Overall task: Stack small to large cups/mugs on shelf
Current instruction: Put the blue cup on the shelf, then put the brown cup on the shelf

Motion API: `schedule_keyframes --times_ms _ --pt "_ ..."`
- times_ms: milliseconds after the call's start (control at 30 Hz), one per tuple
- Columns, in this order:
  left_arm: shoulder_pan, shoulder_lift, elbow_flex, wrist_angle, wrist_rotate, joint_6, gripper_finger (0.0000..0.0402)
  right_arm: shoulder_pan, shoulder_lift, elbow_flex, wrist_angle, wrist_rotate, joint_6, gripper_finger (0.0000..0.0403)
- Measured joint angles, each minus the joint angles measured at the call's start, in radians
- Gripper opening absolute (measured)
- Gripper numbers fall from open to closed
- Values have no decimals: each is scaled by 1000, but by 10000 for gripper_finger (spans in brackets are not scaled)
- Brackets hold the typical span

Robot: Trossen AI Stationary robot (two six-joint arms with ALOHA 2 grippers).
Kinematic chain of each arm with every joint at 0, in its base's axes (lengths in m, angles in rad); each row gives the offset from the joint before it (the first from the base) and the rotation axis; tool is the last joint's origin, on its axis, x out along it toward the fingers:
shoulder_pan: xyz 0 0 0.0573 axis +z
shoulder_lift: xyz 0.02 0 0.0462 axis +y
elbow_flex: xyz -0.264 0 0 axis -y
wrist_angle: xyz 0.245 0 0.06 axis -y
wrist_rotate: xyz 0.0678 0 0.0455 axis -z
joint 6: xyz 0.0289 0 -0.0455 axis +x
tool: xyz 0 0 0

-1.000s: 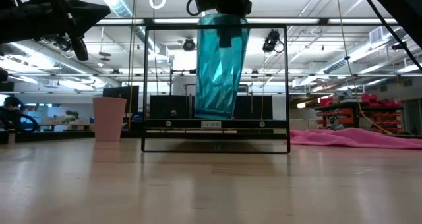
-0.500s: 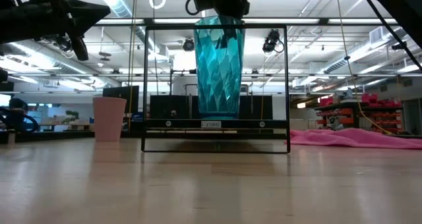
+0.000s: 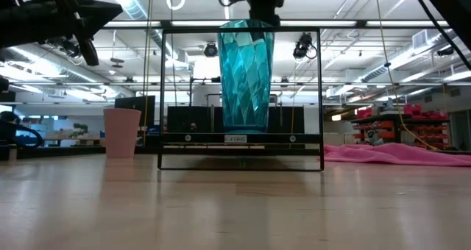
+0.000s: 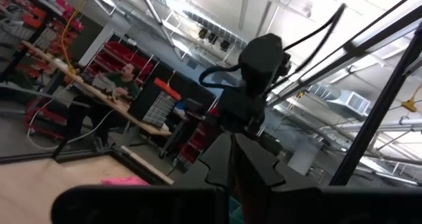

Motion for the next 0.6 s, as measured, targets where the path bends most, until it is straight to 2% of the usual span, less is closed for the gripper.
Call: schedule_keyframes --times_ms 200,400,600 --pt "0 0 0 150 10 10 34 -26 -84 0 6 0 24 96" --pt "-2 -1 10 305 148 -48 38 -35 -190 0 18 1 57 96" --pt "-2 28 188 248 266 -12 36 -30 -284 1 73 25 128 96"
